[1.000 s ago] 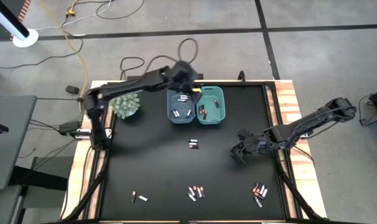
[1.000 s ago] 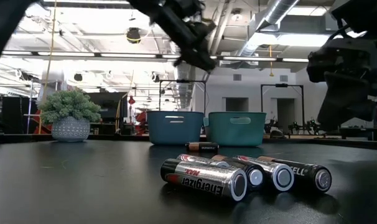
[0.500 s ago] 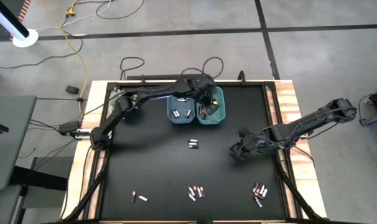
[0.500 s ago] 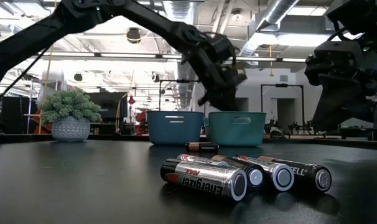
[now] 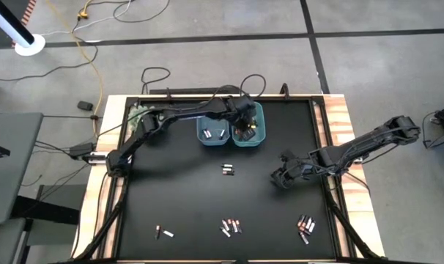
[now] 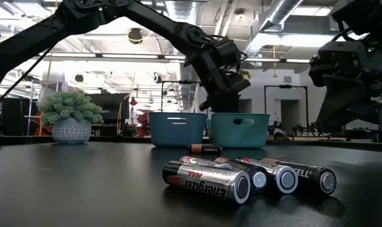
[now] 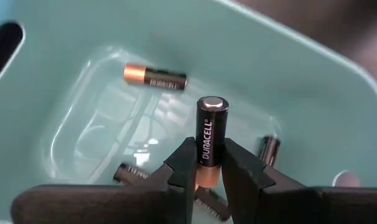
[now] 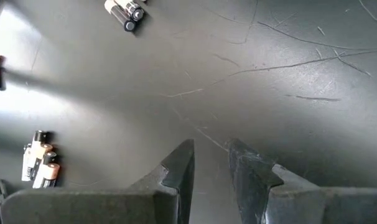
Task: Sort batteries
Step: Put the black battery into the green bin
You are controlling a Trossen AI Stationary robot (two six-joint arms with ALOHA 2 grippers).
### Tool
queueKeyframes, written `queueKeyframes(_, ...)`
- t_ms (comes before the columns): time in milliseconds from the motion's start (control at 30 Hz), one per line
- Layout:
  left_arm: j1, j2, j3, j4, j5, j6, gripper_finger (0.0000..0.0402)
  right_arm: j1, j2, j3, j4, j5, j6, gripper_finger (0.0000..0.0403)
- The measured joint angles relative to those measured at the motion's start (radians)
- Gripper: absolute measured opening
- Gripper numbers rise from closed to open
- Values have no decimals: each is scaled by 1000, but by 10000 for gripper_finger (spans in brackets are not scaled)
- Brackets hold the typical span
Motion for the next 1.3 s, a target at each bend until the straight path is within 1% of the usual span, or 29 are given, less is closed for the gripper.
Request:
queueKeyframes(100, 0, 1, 0, -29, 0, 13, 76, 0, 0, 0, 2, 0, 13, 118)
queueKeyframes(267, 0, 0, 0, -28, 0, 25, 117, 0, 0, 0, 2, 0, 14, 118)
queueKeyframes(367, 0, 0, 0, -29, 0, 24, 134, 0, 0, 0, 3, 0, 16, 118)
queueKeyframes(467, 0, 0, 0, -30, 0, 23, 140, 0, 0, 0, 3, 0, 16, 118)
queueKeyframes(633, 0, -29, -2, -69, -6, -28, 136, 0, 0, 0, 3, 0, 16, 118)
queueKeyframes(700, -1, -52, -2, -110, -32, -23, 133, 0, 0, 0, 3, 0, 16, 118)
queueKeyframes(833, -13, -96, -2, -201, -125, -38, 127, 3, 0, 0, 3, 0, 27, 118)
queueKeyframes(967, -32, -157, -2, -274, -150, -97, 126, 3, 0, 0, 2, 0, 43, 118)
queueKeyframes(1100, -63, -212, -2, -371, -175, -206, 126, 12, 0, 0, 1, 0, 58, 118)
queueKeyframes(1300, -164, -286, -2, -582, -318, -385, 125, 81, 0, 0, 0, 0, 58, 118)
